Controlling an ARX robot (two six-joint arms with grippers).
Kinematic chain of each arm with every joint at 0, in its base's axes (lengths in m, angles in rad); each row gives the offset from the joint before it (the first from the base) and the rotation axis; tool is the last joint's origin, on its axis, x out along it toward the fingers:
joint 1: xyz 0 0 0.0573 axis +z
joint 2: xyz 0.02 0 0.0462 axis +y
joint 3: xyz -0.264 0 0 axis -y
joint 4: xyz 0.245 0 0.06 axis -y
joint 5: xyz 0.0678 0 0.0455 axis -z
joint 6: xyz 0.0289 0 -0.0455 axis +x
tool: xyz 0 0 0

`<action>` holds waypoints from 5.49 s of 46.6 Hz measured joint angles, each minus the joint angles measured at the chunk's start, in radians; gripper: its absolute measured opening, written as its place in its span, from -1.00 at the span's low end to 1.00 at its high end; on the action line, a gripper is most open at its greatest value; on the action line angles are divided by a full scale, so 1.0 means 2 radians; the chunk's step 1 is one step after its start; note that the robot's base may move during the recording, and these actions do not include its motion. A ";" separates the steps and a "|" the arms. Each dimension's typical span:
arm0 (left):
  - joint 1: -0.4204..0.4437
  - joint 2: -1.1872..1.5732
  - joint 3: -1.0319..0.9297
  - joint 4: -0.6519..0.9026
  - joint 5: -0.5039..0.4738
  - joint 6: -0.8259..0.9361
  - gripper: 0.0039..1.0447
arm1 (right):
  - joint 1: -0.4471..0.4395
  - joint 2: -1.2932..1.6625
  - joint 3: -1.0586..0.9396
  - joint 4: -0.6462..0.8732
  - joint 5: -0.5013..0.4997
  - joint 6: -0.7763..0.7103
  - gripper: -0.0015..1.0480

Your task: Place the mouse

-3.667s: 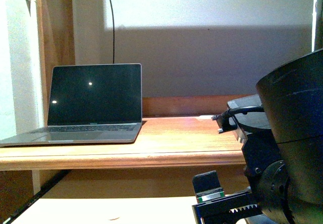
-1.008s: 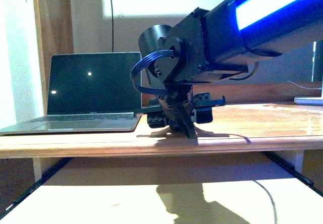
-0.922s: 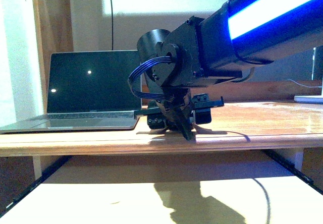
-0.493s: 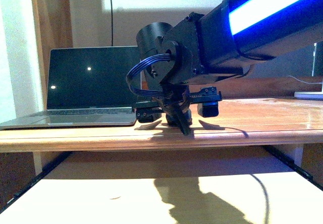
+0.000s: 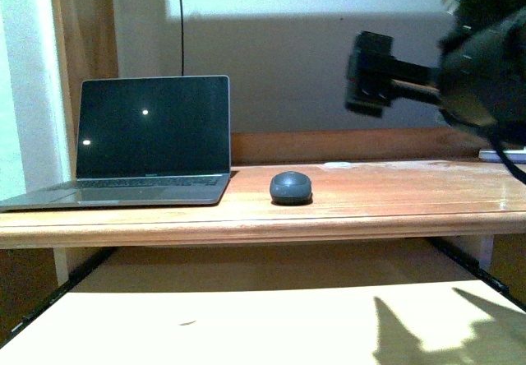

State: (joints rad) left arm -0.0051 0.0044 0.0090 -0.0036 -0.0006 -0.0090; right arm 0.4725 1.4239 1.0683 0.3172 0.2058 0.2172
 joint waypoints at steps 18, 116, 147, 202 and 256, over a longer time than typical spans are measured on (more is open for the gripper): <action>0.000 0.000 0.000 0.000 0.000 0.000 0.86 | -0.100 -0.228 -0.277 0.015 -0.296 0.003 0.86; 0.000 0.000 0.000 0.000 0.000 0.000 0.86 | -0.034 0.124 -0.113 0.137 0.048 -0.015 0.86; 0.000 0.000 0.000 0.000 0.000 0.000 0.86 | -0.052 -0.473 -0.421 -0.064 0.062 0.049 0.81; 0.000 0.000 0.000 0.000 0.000 0.000 0.86 | -0.235 -0.708 -0.527 -0.160 -0.103 -0.107 -0.95; 0.000 0.000 0.000 0.000 0.000 0.000 0.86 | -0.235 -0.709 -0.527 -0.160 -0.103 -0.107 0.86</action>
State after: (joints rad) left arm -0.0051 0.0044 0.0090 -0.0036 -0.0002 -0.0086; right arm 0.0032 0.0063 0.0151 -0.0025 0.0006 0.0025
